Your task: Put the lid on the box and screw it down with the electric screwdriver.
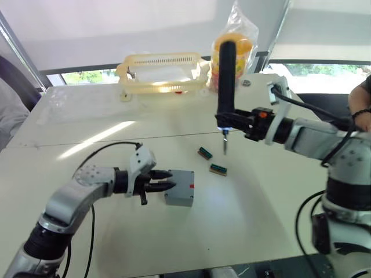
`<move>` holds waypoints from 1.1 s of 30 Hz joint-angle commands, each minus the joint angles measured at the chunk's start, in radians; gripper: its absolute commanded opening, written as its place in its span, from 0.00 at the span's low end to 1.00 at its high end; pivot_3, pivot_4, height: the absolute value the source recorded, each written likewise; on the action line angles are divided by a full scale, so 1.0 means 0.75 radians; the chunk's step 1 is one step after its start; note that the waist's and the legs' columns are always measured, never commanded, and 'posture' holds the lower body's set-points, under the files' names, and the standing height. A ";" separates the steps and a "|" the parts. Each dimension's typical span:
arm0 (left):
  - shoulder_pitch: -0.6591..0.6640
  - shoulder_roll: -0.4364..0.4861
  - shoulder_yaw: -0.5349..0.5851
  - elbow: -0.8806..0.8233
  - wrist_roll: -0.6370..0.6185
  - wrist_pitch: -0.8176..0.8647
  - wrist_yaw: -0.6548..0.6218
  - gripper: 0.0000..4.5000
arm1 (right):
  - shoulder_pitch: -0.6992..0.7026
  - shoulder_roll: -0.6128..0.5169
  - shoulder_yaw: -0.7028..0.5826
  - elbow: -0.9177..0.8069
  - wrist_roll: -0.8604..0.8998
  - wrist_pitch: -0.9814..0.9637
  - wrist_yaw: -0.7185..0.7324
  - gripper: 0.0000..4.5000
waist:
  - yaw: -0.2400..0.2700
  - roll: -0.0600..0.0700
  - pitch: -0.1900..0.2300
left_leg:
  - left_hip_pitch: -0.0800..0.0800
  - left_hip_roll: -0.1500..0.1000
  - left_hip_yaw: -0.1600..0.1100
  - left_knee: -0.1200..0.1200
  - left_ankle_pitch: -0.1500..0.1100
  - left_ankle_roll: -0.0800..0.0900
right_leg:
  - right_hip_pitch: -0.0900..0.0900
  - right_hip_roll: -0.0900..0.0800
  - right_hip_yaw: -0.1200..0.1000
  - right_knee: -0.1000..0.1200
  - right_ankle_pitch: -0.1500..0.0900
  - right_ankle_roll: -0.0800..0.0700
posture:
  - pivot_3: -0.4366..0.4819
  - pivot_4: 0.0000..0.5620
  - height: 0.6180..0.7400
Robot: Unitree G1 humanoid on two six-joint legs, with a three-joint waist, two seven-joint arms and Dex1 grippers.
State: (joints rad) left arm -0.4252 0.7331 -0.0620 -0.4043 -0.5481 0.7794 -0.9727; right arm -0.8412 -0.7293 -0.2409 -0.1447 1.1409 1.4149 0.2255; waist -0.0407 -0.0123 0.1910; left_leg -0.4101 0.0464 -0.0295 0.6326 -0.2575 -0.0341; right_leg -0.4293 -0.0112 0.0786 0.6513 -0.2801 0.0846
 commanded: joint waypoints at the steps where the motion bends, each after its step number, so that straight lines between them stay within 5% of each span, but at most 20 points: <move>1: -0.041 0.097 0.084 -0.119 -0.108 0.062 -0.064 0.34 | -0.036 -0.232 0.021 0.127 0.071 0.250 0.101 0.39 | 0.002 0.000 0.000 | 0.000 0.000 0.000 -0.001 0.000 0.000 | 0.000 0.000 0.000 -0.001 0.000 0.000 | 0.48 0.27 1.00; 4: -0.006 0.139 0.129 -0.206 -0.183 0.095 -0.057 0.34 | 0.036 -0.460 0.213 0.305 0.160 0.266 0.207 0.39 | 0.003 0.000 0.001 | 0.000 0.000 0.002 -0.005 -0.003 0.005 | -0.001 0.000 0.000 -0.006 -0.002 0.001 | 0.48 0.27 1.00; 7: 0.046 0.123 0.145 -0.265 -0.212 0.091 -0.012 0.34 | 0.016 -0.513 0.358 0.446 0.114 0.266 0.262 0.39 | -0.012 0.000 0.002 | 0.000 0.001 0.004 -0.003 -0.008 0.014 | -0.001 0.001 0.002 -0.007 -0.004 0.001 | 0.48 0.27 1.00; 21: 0.286 0.122 0.214 -0.416 -0.218 0.030 0.157 0.34 | -0.141 -0.341 0.659 0.718 -0.330 0.217 0.487 0.39 | -0.003 0.001 0.004 | 0.001 0.001 0.006 0.007 -0.005 0.009 | 0.000 0.002 0.004 -0.001 0.000 0.001 | 0.48 0.27 1.00; 27: 0.315 0.154 0.217 -0.345 -0.167 -0.058 0.133 0.34 | -0.141 -0.295 0.661 0.752 -0.515 0.106 0.582 0.98 | -0.002 0.001 0.004 | 0.001 0.001 0.006 0.014 -0.006 0.009 | 0.003 0.001 0.004 0.000 0.000 0.001 | 0.48 0.27 1.00; 33: 0.284 0.159 0.256 -0.167 -0.164 -0.007 0.175 0.34 | -0.059 -0.334 0.591 0.563 -0.740 -0.381 0.662 0.98 | -0.004 0.001 0.004 | 0.001 0.001 0.007 0.021 -0.006 0.009 | 0.005 0.001 0.005 0.000 0.005 0.001 | 0.48 0.27 1.00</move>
State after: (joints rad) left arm -0.2079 0.8448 0.0836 -0.5420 -0.6645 0.7663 -0.8531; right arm -0.8957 -0.9492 0.2594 0.3588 0.6427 1.2790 0.6971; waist -0.0441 -0.0116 0.1939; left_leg -0.4096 0.0469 -0.0238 0.6487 -0.2616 -0.0272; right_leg -0.4253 -0.0107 0.0822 0.6513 -0.2760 0.0856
